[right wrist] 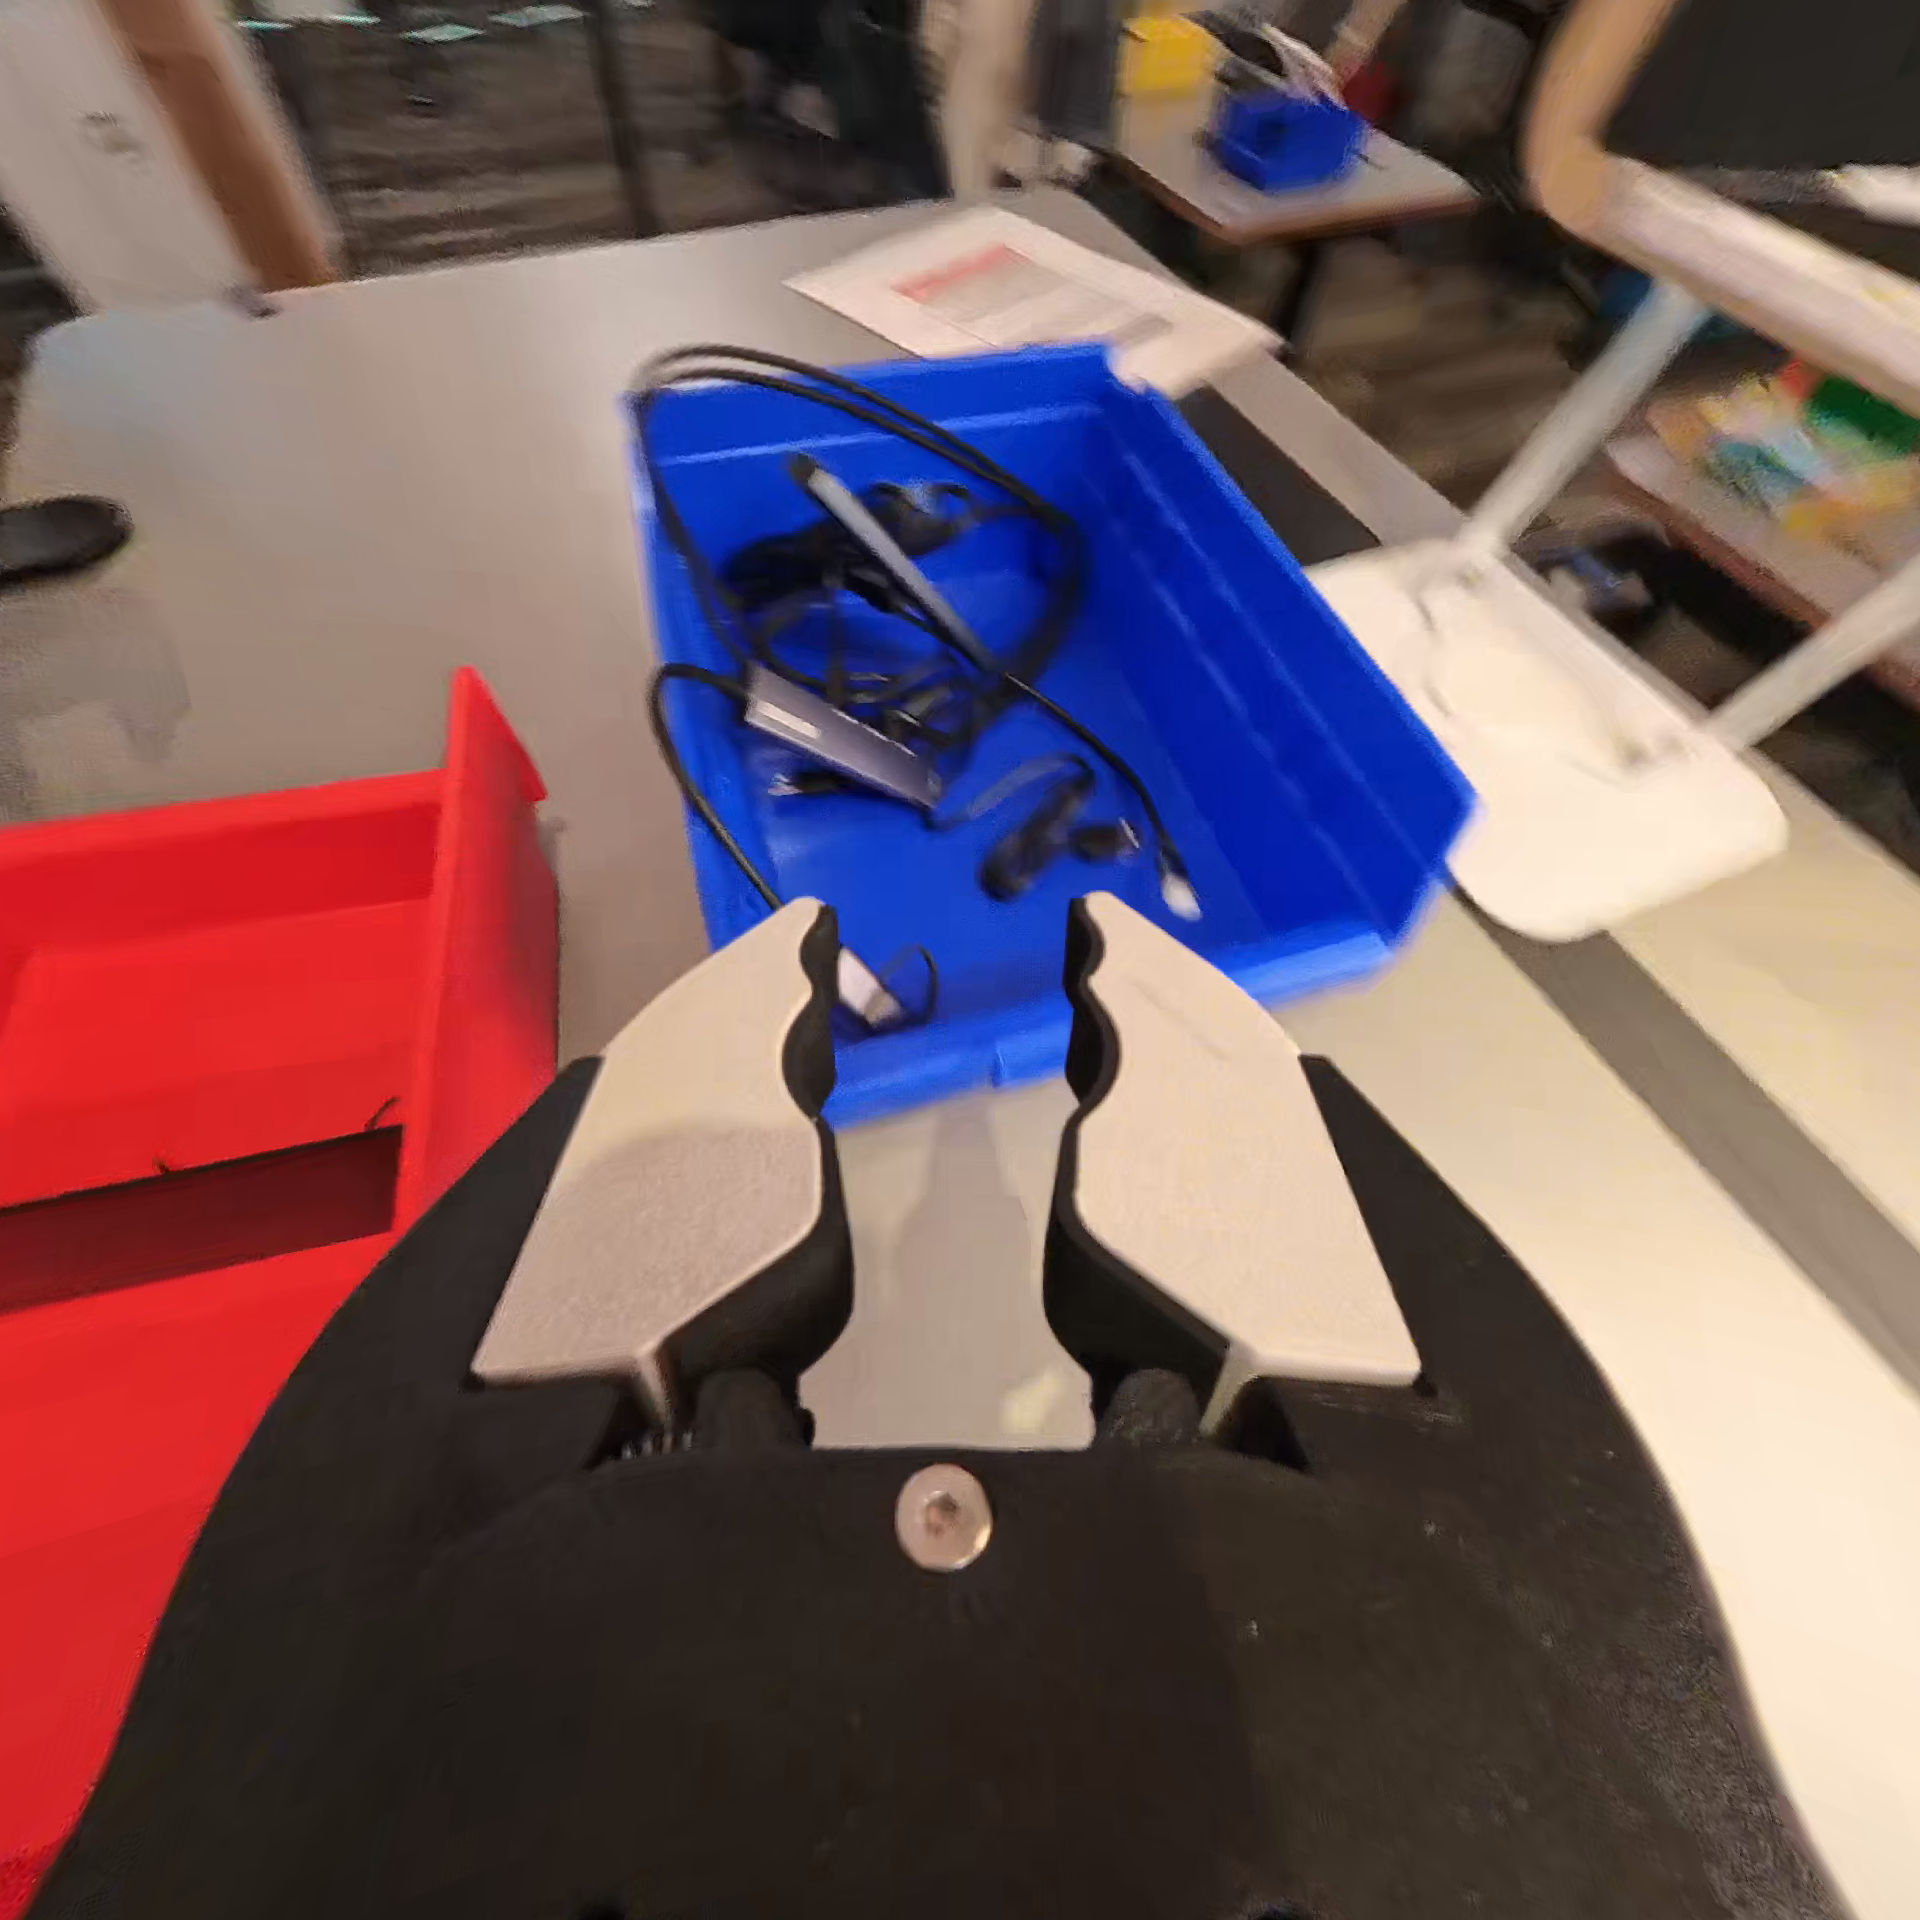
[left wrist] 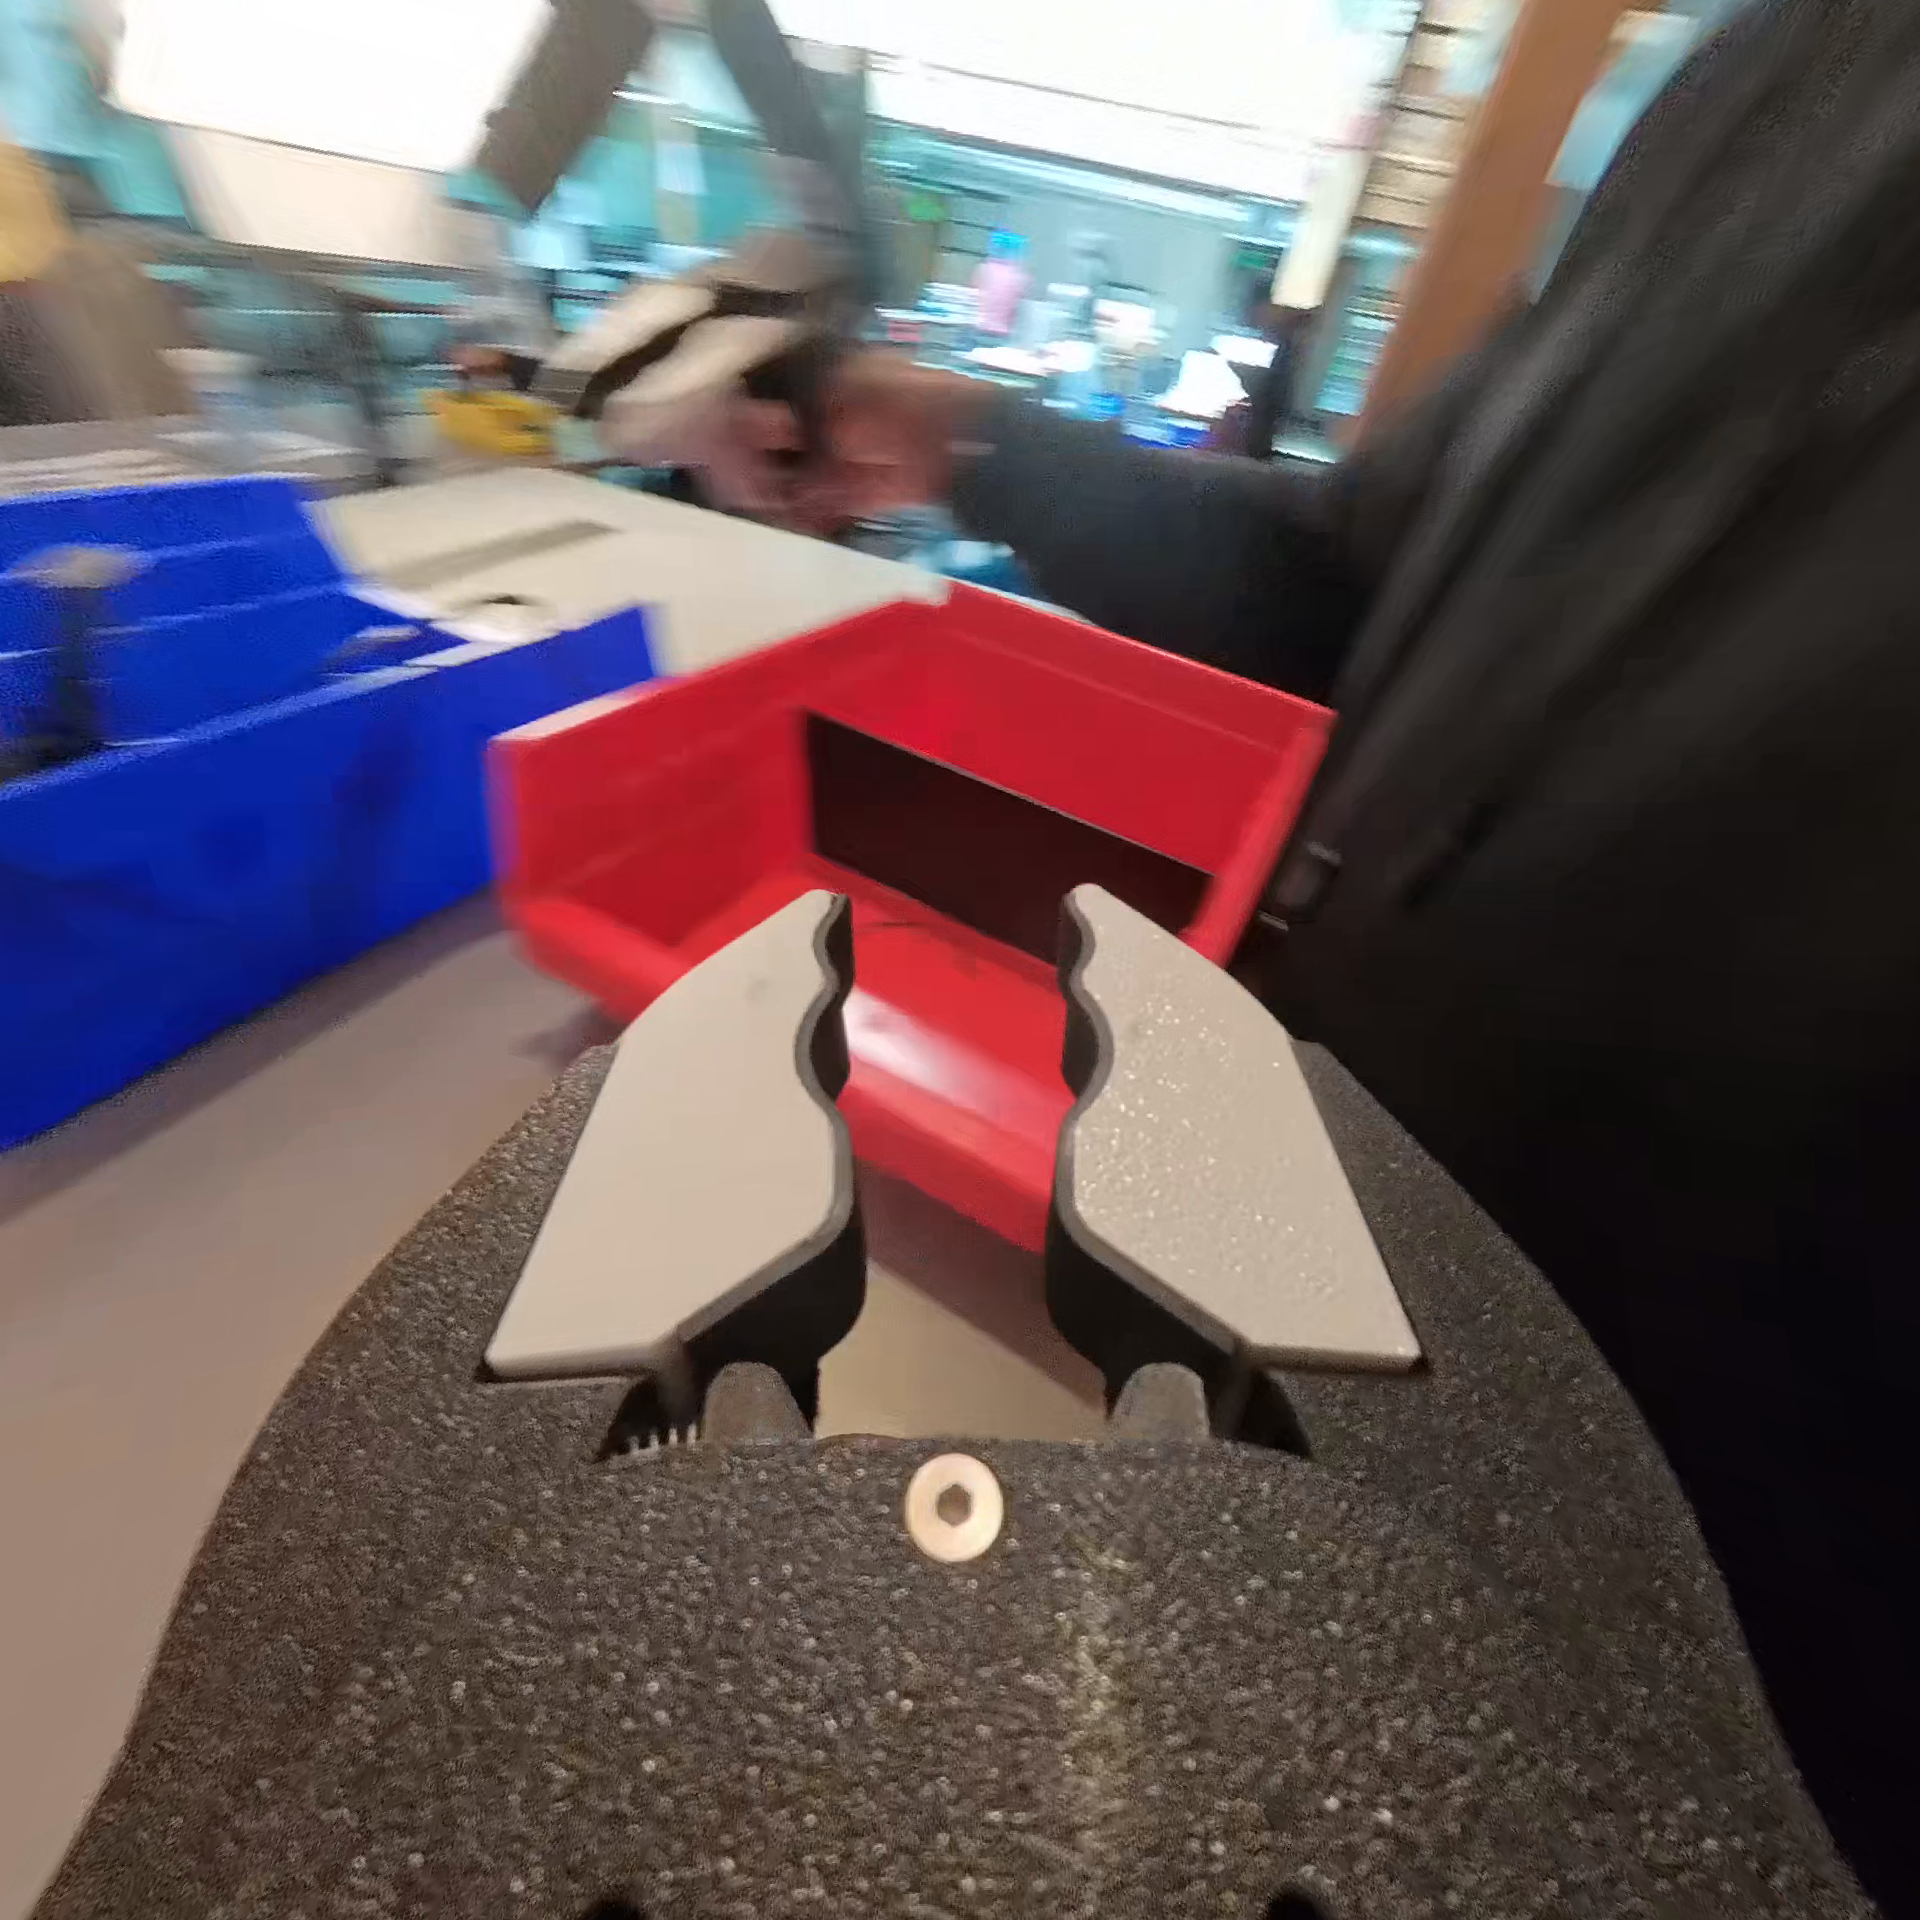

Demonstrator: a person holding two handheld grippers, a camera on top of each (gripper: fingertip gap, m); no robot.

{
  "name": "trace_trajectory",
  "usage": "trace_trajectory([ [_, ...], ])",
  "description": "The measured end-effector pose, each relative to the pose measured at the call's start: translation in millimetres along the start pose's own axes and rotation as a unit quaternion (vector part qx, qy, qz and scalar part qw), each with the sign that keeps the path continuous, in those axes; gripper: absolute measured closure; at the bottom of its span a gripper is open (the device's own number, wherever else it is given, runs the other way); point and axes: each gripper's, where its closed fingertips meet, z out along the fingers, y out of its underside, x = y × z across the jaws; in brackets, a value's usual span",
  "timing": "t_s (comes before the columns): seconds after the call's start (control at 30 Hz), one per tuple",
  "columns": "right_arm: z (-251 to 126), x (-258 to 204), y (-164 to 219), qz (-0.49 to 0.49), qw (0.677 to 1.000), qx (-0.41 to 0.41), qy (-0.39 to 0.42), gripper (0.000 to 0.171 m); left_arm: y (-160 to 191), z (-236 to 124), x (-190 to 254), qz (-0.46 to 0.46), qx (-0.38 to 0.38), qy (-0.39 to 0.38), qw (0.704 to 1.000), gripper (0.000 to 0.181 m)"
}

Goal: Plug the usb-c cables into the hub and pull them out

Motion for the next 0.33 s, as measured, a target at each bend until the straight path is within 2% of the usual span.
trace_trajectory([
  [0.1, -47.3, -7.0, 20.1, 0.102, 0.993, -0.039, 0.041, 0.126, -20.4, -18.5, -80.1, -0.048, -0.012, -0.170, 0.984, 0.134],
  [0.17, -73.1, -30.7, 45.3, 0.147, 0.986, -0.069, 0.047, 0.110, -28.4, -28.3, -131.4, -0.093, -0.032, -0.253, 0.963, 0.133],
  [0.23, -93.3, -57.9, 72.1, 0.186, 0.977, -0.091, 0.056, 0.098, -32.6, -29.5, -176.5, -0.131, -0.062, -0.290, 0.946, 0.133],
  [0.33, -109.9, -101.5, 103.8, 0.253, 0.961, -0.094, 0.062, 0.089, -37.9, -18.5, -243.7, -0.167, -0.112, -0.306, 0.931, 0.133],
])
